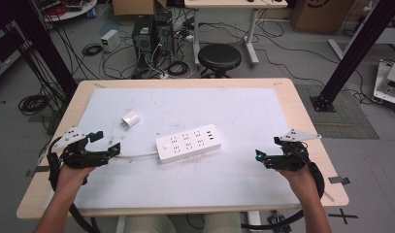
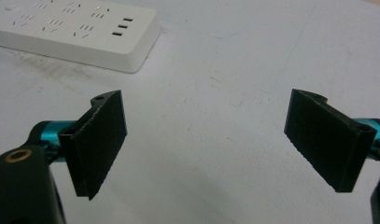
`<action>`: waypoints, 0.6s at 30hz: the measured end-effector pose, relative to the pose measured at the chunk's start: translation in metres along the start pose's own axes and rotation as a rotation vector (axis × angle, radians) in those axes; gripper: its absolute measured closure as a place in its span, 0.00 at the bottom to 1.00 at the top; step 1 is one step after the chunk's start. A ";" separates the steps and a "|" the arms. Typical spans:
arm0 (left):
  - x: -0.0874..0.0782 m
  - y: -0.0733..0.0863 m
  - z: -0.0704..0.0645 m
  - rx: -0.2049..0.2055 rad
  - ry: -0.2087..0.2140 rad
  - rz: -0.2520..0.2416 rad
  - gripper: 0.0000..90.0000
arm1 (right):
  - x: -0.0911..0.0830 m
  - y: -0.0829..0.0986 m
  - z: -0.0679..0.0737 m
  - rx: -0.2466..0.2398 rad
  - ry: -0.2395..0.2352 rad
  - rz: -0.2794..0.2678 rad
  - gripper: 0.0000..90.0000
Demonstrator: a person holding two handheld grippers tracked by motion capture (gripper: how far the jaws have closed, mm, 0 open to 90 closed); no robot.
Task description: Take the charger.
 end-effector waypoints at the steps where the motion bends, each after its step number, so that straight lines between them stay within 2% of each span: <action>1: 0.000 -0.001 0.001 0.005 -0.001 0.000 0.13 | 0.000 0.000 0.000 0.001 0.000 0.002 0.15; 3: 0.001 -0.002 0.001 0.000 -0.001 -0.002 0.13 | 0.000 0.000 0.000 0.001 0.000 0.002 0.15; 7: 0.010 -0.014 0.009 -0.008 -0.012 -0.005 0.13 | 0.002 -0.004 -0.002 -0.005 -0.005 -0.002 0.15; 11: 0.017 -0.025 0.013 -0.004 -0.001 0.010 0.13 | 0.003 -0.007 -0.003 -0.008 -0.009 0.009 0.15; 14: 0.020 -0.033 0.016 0.001 0.007 0.009 0.13 | 0.004 -0.009 -0.005 -0.012 -0.010 0.003 0.15; 18: 0.030 -0.051 0.022 0.034 0.023 0.013 0.13 | 0.003 -0.014 -0.005 -0.016 -0.009 0.008 0.15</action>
Point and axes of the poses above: each handheld gripper's, and its own axes: x roughly forward along the jaws, y roughly out of its underside, z roughly to its left, the point moved 1 cm from there along x, roughly forward along the jaws, and after that the axes turned 3 degrees about x, right-handed, at the moved point
